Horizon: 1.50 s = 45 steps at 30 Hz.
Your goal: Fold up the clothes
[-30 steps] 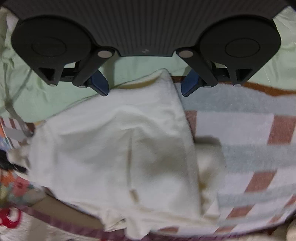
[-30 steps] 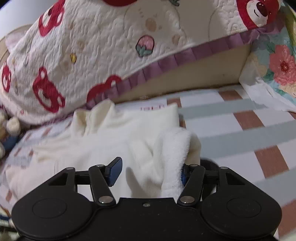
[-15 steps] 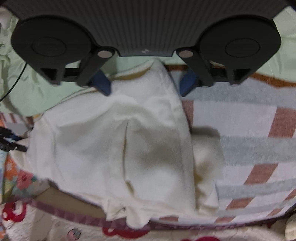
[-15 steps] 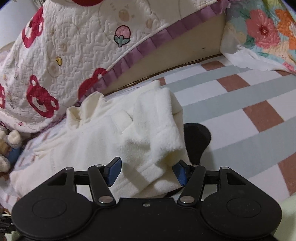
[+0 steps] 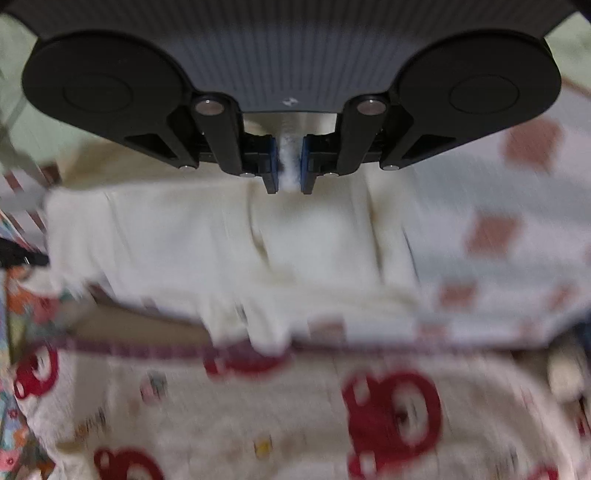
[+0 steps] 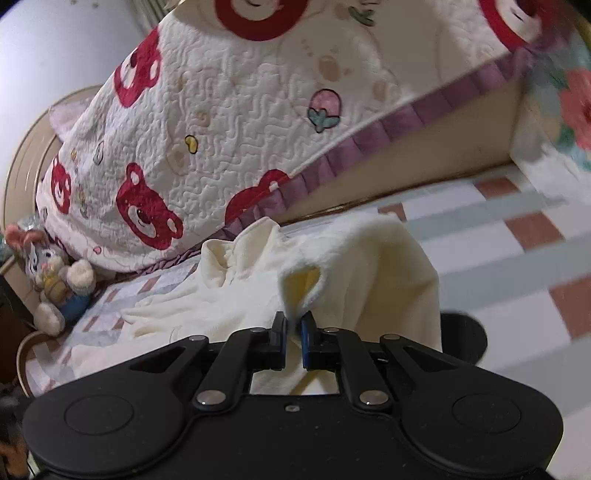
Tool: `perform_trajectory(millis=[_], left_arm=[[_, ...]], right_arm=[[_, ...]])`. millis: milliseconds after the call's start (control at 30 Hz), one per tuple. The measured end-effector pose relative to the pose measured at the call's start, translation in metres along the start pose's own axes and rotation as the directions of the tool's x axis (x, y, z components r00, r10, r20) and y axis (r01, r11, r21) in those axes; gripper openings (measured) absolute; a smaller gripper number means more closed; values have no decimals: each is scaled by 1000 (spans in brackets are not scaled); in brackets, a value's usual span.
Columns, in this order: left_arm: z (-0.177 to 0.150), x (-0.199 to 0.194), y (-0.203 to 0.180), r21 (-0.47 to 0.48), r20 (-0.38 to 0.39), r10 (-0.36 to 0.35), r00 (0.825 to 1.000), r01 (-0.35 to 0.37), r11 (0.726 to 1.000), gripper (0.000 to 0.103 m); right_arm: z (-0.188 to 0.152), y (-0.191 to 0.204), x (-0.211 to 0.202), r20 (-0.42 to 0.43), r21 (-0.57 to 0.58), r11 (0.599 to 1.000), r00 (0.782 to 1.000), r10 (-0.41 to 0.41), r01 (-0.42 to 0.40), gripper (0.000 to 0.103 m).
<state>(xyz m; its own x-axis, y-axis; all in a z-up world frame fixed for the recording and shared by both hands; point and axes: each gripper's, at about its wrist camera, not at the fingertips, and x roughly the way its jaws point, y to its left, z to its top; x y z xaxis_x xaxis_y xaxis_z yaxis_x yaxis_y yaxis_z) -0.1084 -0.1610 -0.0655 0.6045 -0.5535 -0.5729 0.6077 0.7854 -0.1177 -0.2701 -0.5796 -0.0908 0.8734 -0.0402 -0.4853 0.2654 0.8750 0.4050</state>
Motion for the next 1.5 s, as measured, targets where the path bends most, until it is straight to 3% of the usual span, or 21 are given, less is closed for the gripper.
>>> perform_trajectory(millis=[33,133,233,300,367,400,433,633,733,900,967,1000,1033,1067,1133,1200,1233,1367,1500], left_arm=[[9,-3,-2,21,47,30,998,-31,999,1],[16,-11,-2,41,114,91,989,-97,994,0],[5,-6,12,-9,1,68,998,-68,998,4],[-7,-5,25,-106,-101,-37,994,26,994,10],[-19,-5,37,-206,-191,-168,967,128,970,38],[-23,-5,39,-231,-223,-210,952,158,960,64],[-27,-4,39,-250,-251,-240,938,177,952,72],[-48,16,23,-268,-384,-270,883,173,948,78],[-61,31,22,-292,-475,-214,853,77,953,85],[-66,33,17,-308,-448,-193,873,52,950,84],[-67,33,12,-280,-421,-171,891,52,959,47],[-67,33,10,-267,-412,-167,896,57,962,17],[-68,33,9,-270,-399,-175,900,67,961,14],[-68,32,9,-267,-382,-169,909,67,961,13],[-62,22,3,-197,-332,-118,936,53,979,12],[-46,3,-13,-18,-245,9,970,-14,1000,12],[-36,-7,-19,36,-203,45,978,-38,999,12],[16,-32,-24,122,-55,101,993,-94,988,12],[89,-27,-8,181,90,135,987,-150,972,12]], right_arm=[[7,2,2,2,-18,1000,1000,1,-1,10],[9,1,5,8,-14,1000,1000,1,-1,9],[8,0,8,13,-4,1000,1000,2,-2,9],[8,0,9,17,3,1000,1000,2,-2,9],[7,-1,11,20,9,1000,1000,2,-3,9],[7,-2,12,22,13,1000,1000,2,-3,9],[7,-2,13,24,16,1000,1000,3,-3,9],[10,-5,12,10,25,1000,1000,6,-6,10],[10,-3,14,7,21,1000,1000,6,-6,13],[9,-2,18,3,29,1000,1000,-6,6,13],[7,-3,21,2,44,999,1000,-21,21,19],[6,-5,23,1,60,997,999,-38,38,25],[4,-8,25,1,79,995,998,-59,59,42],[3,-10,27,-1,98,992,997,-80,79,52],[-2,-17,32,-2,143,984,994,-105,104,53],[-2,-21,34,-7,128,986,994,-107,107,42],[2,-21,34,-8,93,991,995,-97,97,8],[38,-8,22,56,-23,998,997,-53,55,10],[81,7,25,105,-86,996,994,-31,40,10]])
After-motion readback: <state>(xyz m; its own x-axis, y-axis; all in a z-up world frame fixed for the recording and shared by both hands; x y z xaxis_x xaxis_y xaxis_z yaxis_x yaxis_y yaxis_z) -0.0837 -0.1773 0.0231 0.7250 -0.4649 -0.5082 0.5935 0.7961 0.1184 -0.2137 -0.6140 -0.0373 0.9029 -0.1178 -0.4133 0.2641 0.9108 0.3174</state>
